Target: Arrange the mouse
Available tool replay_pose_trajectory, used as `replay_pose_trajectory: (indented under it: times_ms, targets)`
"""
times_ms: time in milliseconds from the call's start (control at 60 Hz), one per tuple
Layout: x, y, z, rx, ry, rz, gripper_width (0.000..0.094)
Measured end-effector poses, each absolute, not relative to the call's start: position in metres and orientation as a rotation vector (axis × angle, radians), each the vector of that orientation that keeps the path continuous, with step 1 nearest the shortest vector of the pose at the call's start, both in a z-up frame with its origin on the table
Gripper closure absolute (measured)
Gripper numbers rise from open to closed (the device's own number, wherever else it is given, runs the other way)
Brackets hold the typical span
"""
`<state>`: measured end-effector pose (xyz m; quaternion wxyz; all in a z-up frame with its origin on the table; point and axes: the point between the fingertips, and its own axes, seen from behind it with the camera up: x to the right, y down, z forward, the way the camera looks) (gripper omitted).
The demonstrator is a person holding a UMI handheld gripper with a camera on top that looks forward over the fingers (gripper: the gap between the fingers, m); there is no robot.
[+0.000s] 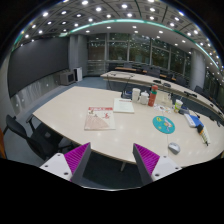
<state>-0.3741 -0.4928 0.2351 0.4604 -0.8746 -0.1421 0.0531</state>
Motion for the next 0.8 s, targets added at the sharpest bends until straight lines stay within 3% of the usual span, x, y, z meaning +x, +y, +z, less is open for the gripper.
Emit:
replay_pose_trajectory:
  times_ms: [167, 400, 550, 800]
  targets:
    - [-0.341, -0.492, 0.208, -2.194, -0.310, 0.098, 0.0078]
    - [-0.211, -0.467, 0.125, -2.268, -0.178, -0.040, 0.0078]
    - [-0.112, -0.427, 0.075, -2.275, -0.105, -0.162, 0.0075]
    - [-0.007, -0.344, 0.024, -2.267, 0.005, -0.197, 0.0077]
